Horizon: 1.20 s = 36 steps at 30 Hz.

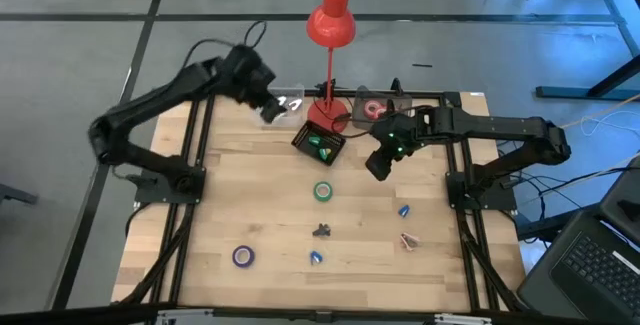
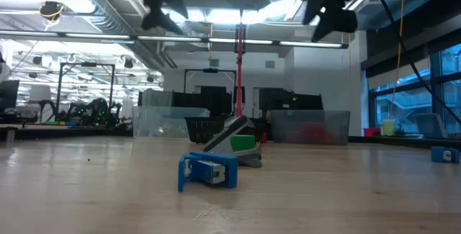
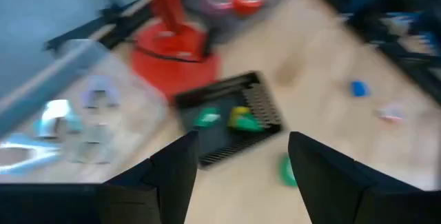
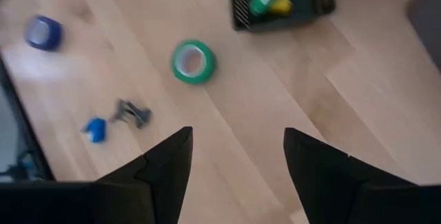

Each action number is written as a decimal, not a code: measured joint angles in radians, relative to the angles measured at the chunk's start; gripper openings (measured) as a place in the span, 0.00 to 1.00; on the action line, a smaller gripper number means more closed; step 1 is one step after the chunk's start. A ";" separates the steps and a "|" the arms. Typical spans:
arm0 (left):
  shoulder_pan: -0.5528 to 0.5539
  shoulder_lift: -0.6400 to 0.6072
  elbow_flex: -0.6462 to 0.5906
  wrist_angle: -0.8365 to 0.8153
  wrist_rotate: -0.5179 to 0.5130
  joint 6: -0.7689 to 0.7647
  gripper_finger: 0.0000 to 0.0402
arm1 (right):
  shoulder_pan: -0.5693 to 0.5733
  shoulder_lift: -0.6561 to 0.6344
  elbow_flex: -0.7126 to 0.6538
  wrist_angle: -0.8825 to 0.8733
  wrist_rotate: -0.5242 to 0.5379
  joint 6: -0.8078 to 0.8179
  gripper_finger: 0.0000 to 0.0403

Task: Pick and place Stapler, Stapler remover, tape
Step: Put the green tape into the gray bin

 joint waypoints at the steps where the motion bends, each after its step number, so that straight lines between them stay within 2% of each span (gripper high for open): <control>1: -0.034 -0.039 -0.028 0.020 0.000 -0.025 0.55 | 0.007 0.005 0.000 0.025 -0.004 0.003 0.57; 8: -0.236 -0.250 -0.208 0.213 -0.025 -0.170 0.55 | 0.055 0.136 0.001 0.189 -0.011 0.056 0.57; 12: -0.289 -0.294 -0.228 0.239 -0.121 -0.198 0.55 | 0.066 0.255 0.001 0.287 -0.011 0.110 0.56; 17: -0.302 -0.311 -0.228 0.240 -0.191 -0.202 0.55 | 0.065 0.383 0.001 0.319 0.008 0.179 0.52; 24: -0.289 -0.299 -0.228 0.256 -0.195 -0.202 0.55 | 0.077 0.517 0.001 0.386 -0.002 0.184 0.48; 36: -0.289 -0.296 -0.228 0.283 -0.193 -0.231 0.55 | 0.080 0.641 0.004 0.528 -0.050 0.204 0.48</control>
